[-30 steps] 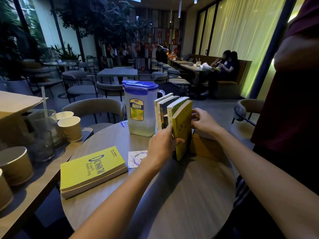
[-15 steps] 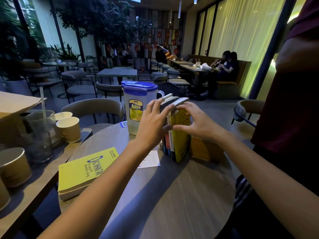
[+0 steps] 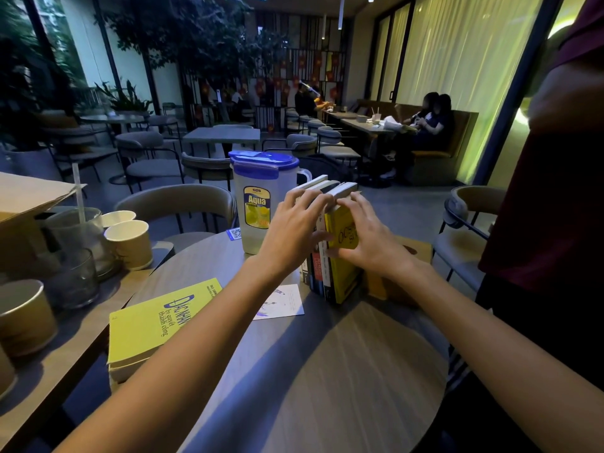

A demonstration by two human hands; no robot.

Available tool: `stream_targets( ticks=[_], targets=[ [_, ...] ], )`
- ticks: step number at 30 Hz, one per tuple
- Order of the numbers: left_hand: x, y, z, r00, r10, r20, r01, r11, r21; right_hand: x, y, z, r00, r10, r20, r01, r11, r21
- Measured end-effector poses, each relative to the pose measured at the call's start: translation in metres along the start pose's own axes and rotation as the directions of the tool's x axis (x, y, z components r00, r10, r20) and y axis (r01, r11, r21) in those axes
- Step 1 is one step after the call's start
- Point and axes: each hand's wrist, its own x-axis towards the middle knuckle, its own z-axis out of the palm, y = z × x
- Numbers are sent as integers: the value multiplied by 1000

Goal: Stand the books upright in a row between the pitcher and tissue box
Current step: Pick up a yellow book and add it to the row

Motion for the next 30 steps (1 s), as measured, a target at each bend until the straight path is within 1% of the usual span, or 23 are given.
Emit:
stream_targets(
  ticks=[6,9,11,14,15,17,19,21,24,26,27,28,30],
  targets=[
    [-8,-4,-6,1000,-31,-2,31,995,-95,-1,-7,-9,1000,2,13,-1,998,-56],
    [-21,-12,-19,998,-59,-34,53,987,-154,3,-23,-22,997,-68,-40,65,996,-64],
    [-32,-23,-30,997,-74,-28,69,988,-141,7,-41,-29,988,-137,-66,136,990,-21],
    [-55,-45,-49,994,-96,47,98,993,-60,11,-69,-22,961,-274,-41,274,962,-16],
    [-65,-53,-55,990,-109,83,113,993,-38,12,-78,-15,949,-315,-16,315,949,-28],
    [-86,-71,-68,971,-167,171,167,986,16,11,-96,5,935,-348,64,350,937,-10],
    [-109,-90,-79,923,-271,274,254,962,97,9,-111,29,923,-343,176,342,939,35],
    [-131,-106,-89,846,-377,378,326,925,192,5,-125,56,901,-326,288,321,945,66],
    [-157,-122,-95,682,-475,556,391,880,272,2,-142,99,872,-272,407,249,962,109],
    [-169,-129,-94,580,-512,634,445,851,279,0,-151,123,863,-214,457,175,976,127],
    [-175,-131,-92,557,-524,644,468,839,278,-1,-154,133,860,-185,476,142,982,125],
    [-179,-134,-90,562,-532,633,475,835,280,-2,-156,141,857,-163,489,120,986,119],
    [-186,-136,-86,611,-536,583,467,838,281,-4,-158,150,853,-142,502,94,989,118]
  ],
)
